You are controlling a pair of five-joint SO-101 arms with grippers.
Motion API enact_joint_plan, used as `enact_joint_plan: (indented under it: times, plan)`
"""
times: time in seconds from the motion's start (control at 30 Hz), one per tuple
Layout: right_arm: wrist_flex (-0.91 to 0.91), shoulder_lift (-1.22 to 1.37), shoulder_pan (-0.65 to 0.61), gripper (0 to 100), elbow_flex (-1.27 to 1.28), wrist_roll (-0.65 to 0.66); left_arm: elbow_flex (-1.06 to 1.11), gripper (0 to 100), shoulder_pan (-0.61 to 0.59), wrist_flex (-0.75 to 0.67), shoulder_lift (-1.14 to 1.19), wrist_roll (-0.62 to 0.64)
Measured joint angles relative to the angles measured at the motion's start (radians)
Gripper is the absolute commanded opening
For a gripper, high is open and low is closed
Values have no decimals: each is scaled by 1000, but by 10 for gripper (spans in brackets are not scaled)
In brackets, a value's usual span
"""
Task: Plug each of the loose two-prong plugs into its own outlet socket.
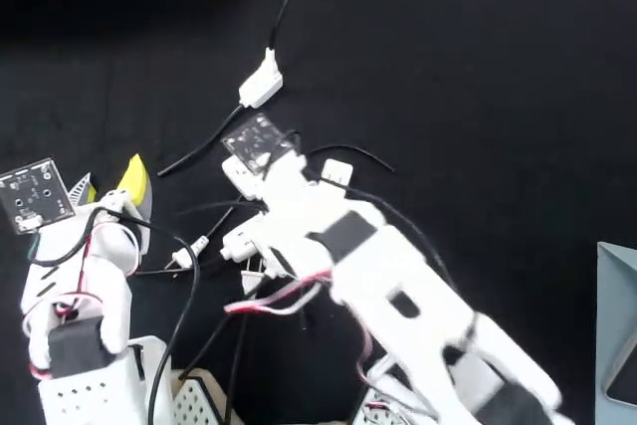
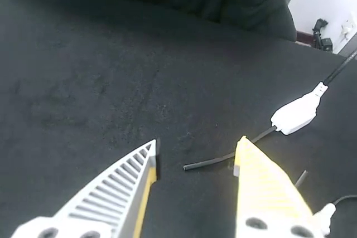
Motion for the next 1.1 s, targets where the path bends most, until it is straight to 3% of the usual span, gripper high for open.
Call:
enact_joint_plan:
  times: [0.23, 0.43, 0.57, 0.73, 0.9, 1.1]
  plan:
    - [147, -305, 12, 114, 51, 0, -140, 232, 0, 164, 0, -137]
    - [114, -431, 170, 113, 213, 0, -255, 232, 2, 313, -5, -272]
    - [44, -443, 247, 113, 299, -2, -364, 232, 110, 446, 17, -341]
    - [2, -446, 288, 113, 353, -2, -473, 230, 273, 588, 219, -356]
    - [-2, -446, 288, 113, 361, -2, -571, 227, 408, 664, 480, -359]
    - [-2, -446, 311, 113, 361, -2, -655, 227, 577, 724, 571, -359]
